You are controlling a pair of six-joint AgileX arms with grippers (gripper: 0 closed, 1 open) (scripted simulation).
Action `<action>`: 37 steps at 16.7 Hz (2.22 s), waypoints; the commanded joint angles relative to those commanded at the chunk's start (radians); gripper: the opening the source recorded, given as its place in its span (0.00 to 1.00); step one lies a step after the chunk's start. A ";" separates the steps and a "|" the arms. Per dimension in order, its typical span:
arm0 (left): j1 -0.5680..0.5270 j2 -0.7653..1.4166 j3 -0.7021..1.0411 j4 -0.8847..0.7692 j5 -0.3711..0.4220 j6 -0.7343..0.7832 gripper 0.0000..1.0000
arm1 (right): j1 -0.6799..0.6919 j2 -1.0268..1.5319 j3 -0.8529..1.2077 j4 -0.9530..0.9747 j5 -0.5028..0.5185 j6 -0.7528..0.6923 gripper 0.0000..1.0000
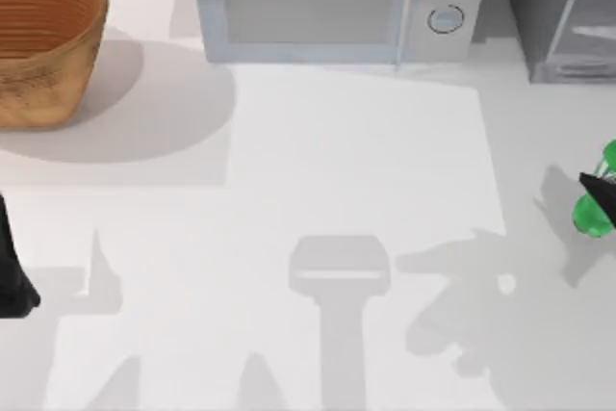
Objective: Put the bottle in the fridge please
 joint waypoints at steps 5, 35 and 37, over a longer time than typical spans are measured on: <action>0.000 0.000 0.000 0.000 0.000 0.000 1.00 | 0.002 0.001 -0.003 -0.002 0.000 0.001 0.01; 0.000 0.000 0.000 0.000 0.000 0.000 1.00 | 0.225 -1.653 -0.343 -0.972 0.957 0.273 0.01; 0.000 0.000 0.000 0.000 0.000 0.000 1.00 | 0.224 -1.643 -0.336 -0.964 0.954 0.273 0.01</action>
